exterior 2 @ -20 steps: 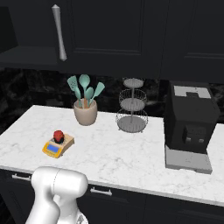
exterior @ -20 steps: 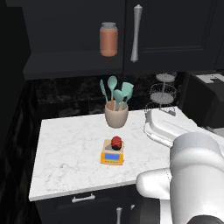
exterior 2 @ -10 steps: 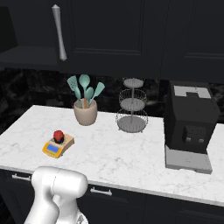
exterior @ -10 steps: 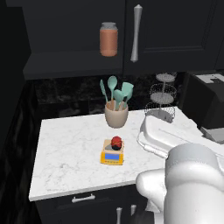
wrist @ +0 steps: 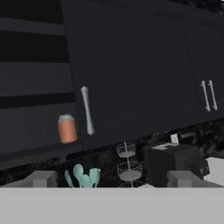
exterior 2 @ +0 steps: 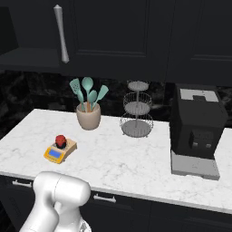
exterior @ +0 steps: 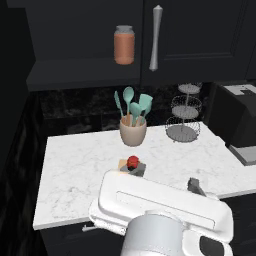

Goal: Pick the jam and place it on the digital scale for weighing, and close the cabinet.

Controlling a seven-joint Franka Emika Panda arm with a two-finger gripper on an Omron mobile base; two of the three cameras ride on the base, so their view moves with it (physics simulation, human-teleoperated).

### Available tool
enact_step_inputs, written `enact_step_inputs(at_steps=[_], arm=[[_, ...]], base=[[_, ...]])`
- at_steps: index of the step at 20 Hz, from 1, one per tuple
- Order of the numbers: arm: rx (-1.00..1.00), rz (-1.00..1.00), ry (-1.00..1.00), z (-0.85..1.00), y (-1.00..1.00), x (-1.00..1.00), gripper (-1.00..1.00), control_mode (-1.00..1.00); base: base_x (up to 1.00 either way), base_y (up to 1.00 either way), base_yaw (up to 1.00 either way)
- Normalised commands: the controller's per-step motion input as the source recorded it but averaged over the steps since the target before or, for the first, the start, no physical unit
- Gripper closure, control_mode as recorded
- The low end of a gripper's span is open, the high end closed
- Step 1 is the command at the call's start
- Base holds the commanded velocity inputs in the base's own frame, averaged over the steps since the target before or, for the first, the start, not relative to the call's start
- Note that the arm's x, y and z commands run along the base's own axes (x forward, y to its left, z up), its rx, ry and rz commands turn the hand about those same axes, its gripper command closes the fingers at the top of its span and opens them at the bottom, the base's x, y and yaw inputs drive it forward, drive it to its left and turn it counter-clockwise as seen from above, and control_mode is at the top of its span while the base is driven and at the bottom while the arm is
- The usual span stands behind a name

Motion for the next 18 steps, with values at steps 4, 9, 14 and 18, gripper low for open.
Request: enact_step_inputs(at_steps=[4,9,14,18], arm=[[-0.21,0.00,0.02,-0.01,0.77,0.00,-1.00,-1.00],[-0.28,0.00,0.03,-0.12,0.93,0.03,-1.00,-1.00],[-0.17,0.00,0.05,0.00,1.00,0.06,-1.00,-1.00],[-0.12,0.00,0.04,0.00,1.00,0.47,-1.00,-1.00]], base=[[0.00,0.00,0.00],[0.00,0.00,0.00],[0.00,0.00,0.00],[0.00,0.00,0.00]])
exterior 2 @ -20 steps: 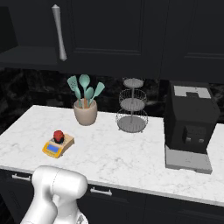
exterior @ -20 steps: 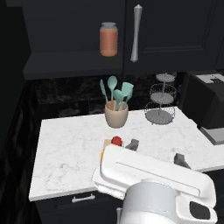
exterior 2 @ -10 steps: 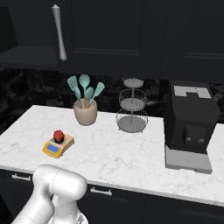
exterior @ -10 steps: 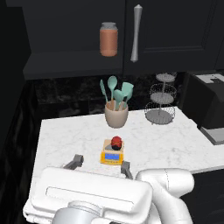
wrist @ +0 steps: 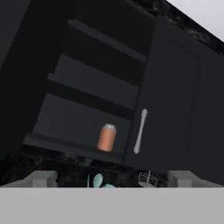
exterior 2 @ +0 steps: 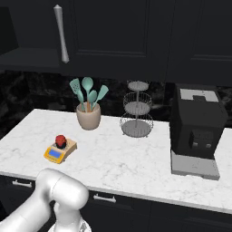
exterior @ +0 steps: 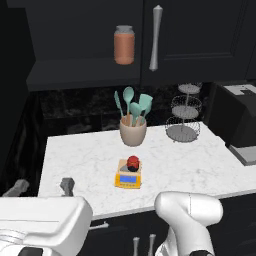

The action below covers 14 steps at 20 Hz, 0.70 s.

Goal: Pick the jam and place it on the digital scale for weighing, and close the cabinet.

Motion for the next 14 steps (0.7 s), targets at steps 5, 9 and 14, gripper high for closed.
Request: enact_step_inputs(at_steps=[5,9,14], arm=[[-0.08,0.04,0.16,0.00,0.83,0.37,-1.00,-1.00],[-0.03,0.05,0.05,0.00,0.62,-0.15,-1.00,-1.00],[0.00,0.00,0.05,0.00,0.96,0.12,-1.00,-1.00]], base=[[0.00,0.00,0.00],[0.00,0.00,0.00],[0.00,0.00,0.00]])
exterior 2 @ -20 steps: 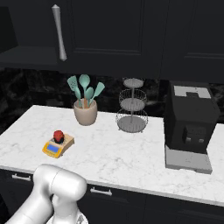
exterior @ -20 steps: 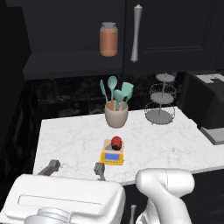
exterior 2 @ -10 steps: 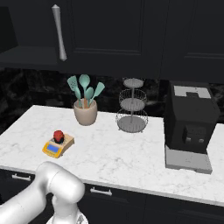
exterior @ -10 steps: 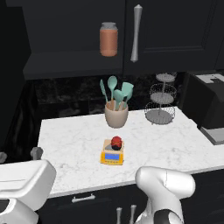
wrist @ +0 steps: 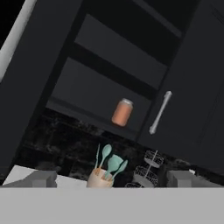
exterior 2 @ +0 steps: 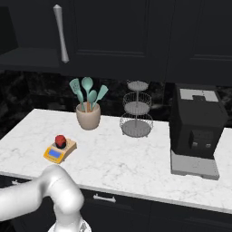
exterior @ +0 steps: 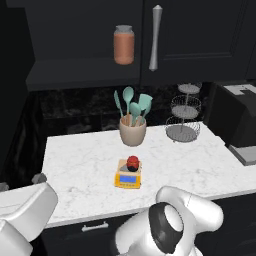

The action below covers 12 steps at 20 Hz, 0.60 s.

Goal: Pick the jam and place it on the digital scale for weighing, and close the cabinet.

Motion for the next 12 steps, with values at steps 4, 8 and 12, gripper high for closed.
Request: enact_step_inputs(at_steps=[4,8,12], arm=[[0.03,0.15,0.22,0.00,0.74,0.17,-1.00,-1.00],[0.06,0.34,0.15,0.02,-0.03,0.20,-1.00,-1.00],[0.13,0.08,-0.02,0.00,0.03,-0.29,-1.00,-1.00]], base=[[0.00,0.00,0.00],[0.00,0.00,0.00],[0.00,0.00,0.00]])
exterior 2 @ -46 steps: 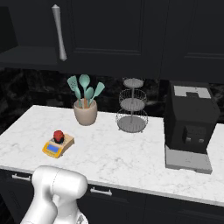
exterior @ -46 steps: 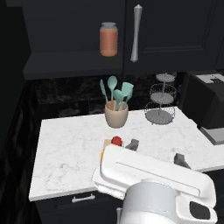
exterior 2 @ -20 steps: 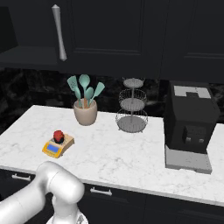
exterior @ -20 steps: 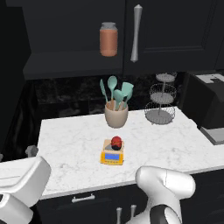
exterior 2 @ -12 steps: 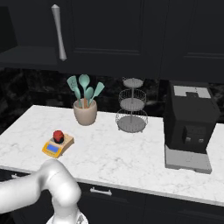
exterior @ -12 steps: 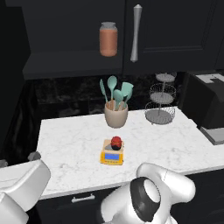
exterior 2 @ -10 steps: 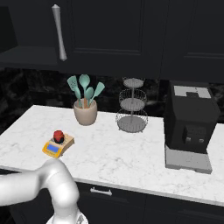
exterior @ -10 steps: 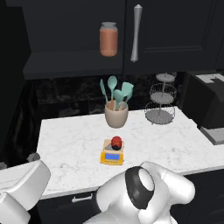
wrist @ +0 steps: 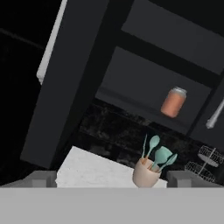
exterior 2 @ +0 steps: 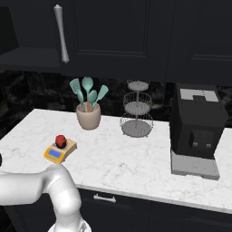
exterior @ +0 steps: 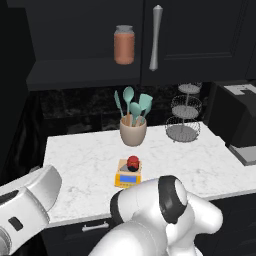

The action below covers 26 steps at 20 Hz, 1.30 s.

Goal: Pick the jam and place it on the digital scale for weighing, and close the cabinet.

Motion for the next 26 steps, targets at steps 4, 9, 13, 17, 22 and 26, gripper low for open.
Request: enact_step_inputs(at_steps=[4,9,13,17,22,26], arm=[[0.19,0.14,-0.02,0.00,-0.08,-0.60,-1.00,-1.00],[0.30,0.05,-0.01,0.02,0.18,0.17,-1.00,-1.00],[0.24,0.00,-0.08,0.00,0.98,0.44,-1.00,-1.00],[0.20,-0.02,-0.16,0.00,0.84,0.49,-1.00,-1.00],[0.13,-0.04,-0.13,0.00,0.66,0.95,-1.00,-1.00],[0.17,0.26,0.00,0.41,-0.15,0.55,-1.00,-1.00]], base=[[0.00,0.00,0.00],[0.00,0.00,0.00],[0.00,0.00,0.00],[0.00,0.00,0.00],[0.00,0.00,0.00],[0.00,0.00,0.00]])
